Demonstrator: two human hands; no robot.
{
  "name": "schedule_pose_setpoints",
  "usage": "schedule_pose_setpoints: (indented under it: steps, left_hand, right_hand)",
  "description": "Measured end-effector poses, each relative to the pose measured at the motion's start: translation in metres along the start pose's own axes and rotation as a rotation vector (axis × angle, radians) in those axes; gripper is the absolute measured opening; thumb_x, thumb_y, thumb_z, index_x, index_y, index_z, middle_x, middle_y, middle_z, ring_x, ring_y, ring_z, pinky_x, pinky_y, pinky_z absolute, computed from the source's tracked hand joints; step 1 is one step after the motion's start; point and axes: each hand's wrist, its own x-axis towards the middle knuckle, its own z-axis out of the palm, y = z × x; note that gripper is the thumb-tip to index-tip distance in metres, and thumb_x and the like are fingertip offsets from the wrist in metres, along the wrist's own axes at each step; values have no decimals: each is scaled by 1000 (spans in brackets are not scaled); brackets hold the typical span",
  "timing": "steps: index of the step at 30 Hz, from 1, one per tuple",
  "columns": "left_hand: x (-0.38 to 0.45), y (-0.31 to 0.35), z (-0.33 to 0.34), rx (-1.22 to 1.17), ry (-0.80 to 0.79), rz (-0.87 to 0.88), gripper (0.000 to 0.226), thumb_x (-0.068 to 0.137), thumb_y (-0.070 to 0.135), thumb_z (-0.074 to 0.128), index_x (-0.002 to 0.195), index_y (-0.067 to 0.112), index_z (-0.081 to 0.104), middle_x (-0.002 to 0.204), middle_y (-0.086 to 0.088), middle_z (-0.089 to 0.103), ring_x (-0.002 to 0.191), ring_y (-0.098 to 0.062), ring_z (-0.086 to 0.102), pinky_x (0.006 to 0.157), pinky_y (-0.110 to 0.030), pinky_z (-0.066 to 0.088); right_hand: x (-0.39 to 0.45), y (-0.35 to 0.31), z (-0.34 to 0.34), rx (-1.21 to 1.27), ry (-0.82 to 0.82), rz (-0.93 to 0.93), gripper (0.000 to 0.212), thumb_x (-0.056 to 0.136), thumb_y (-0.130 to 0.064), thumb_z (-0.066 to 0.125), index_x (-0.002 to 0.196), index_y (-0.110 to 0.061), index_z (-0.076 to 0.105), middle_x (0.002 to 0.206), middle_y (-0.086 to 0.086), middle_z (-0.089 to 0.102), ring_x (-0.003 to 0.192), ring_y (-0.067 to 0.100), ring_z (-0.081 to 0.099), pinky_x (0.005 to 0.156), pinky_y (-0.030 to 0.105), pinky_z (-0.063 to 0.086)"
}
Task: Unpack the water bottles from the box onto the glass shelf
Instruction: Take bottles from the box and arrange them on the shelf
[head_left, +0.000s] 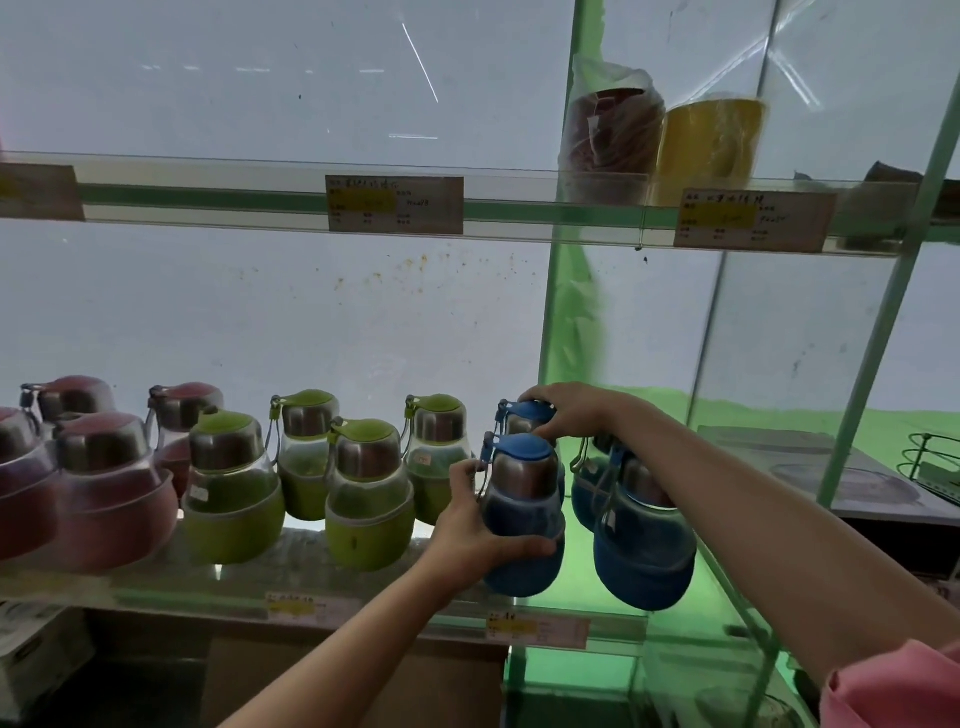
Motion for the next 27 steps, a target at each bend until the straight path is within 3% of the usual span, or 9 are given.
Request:
schedule_pose_setpoints:
  steps: [9, 18, 24, 27]
  left_hand:
    - [-4, 4, 10, -90, 52, 4, 115, 61, 22, 86, 138, 28, 1, 113, 12, 44, 106, -10, 46, 90, -24, 41]
    - [-2, 1, 13, -60, 46, 8, 113, 58, 28, 88, 137, 32, 7, 136, 1, 45, 114, -12, 46, 98, -31, 43]
    - [-3, -2, 3, -31, 17, 0, 117, 53, 32, 89, 139, 32, 9, 136, 1, 44, 123, -20, 47, 102, -38, 46]
    - [-7, 1, -11, 35, 58, 5, 101, 56, 35, 87, 132, 29, 21, 127, -1, 44, 118, -19, 48, 96, -30, 46]
  right_hand:
    - [6, 4, -1, 46, -19, -33, 56, 83, -26, 69, 133, -20, 46, 129, 4, 55, 111, 23, 55, 99, 37, 45]
    - [10, 5, -1, 23, -22, -18, 59, 82, -25, 70, 135, -21, 44, 132, 5, 52, 101, 18, 52, 92, 29, 42]
    - [9, -1, -5, -3, -54, 15, 65, 83, -28, 69, 140, -21, 38, 139, 6, 47, 119, 22, 50, 101, 32, 40]
    - [7, -10, -12, 93, -34, -1, 71, 81, -28, 71, 142, -21, 36, 143, 6, 43, 127, 22, 45, 107, 35, 39]
